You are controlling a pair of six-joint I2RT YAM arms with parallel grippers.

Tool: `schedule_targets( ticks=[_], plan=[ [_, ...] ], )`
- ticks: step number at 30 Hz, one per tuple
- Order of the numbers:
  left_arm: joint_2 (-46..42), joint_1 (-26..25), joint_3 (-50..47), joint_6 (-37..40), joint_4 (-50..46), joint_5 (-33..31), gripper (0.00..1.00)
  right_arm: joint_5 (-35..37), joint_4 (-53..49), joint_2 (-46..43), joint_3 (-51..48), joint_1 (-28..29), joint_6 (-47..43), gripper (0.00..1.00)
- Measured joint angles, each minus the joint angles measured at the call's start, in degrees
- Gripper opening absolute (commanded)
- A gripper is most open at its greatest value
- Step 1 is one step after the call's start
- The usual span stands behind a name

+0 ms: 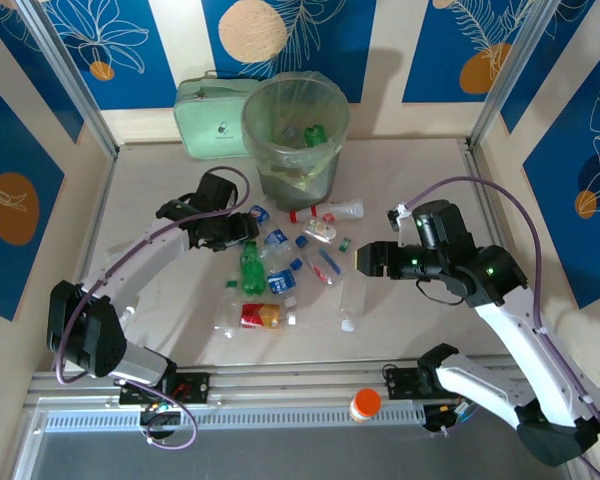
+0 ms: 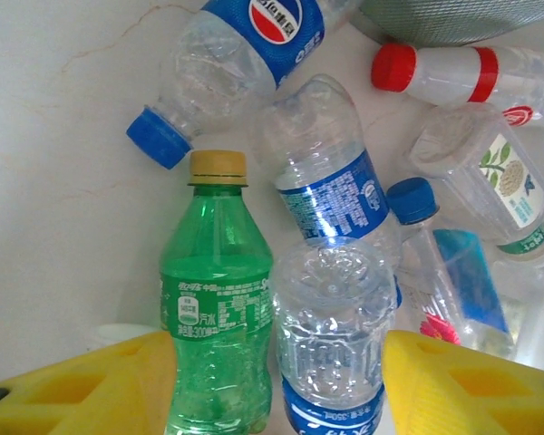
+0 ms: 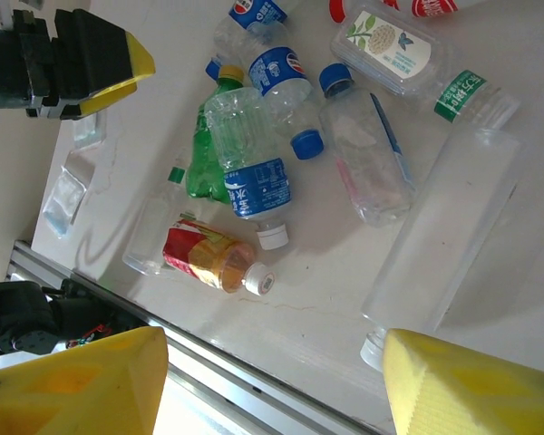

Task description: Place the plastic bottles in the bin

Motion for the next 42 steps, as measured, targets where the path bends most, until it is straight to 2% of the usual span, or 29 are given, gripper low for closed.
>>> schedule_targets(
  ticks=[12, 22, 32, 42],
  plan=[
    [1.29, 0.92, -9.57, 0.66, 2.91, 4.61, 0.69, -0.96, -0.04, -6.08, -2.89, -0.85, -1.57, 0.65],
    [6.14, -0.74, -11.06, 0.81, 5.77, 4.74, 0.81, 1.44, -0.13, -9.18, -2.89, 1.95, -4.66, 0.67],
    [15.52, -1.29, -7.91, 0.92, 8.20, 4.61, 0.74, 4.55, -0.31, -9.77, -2.89, 4.70, -7.34, 0.68],
    [16.87, -1.46, -6.91, 0.87, 7.43, 3.56, 0.57, 6.38, -0.50, -10.49, -3.19, 5.66, -8.39, 0.68]
  ],
)
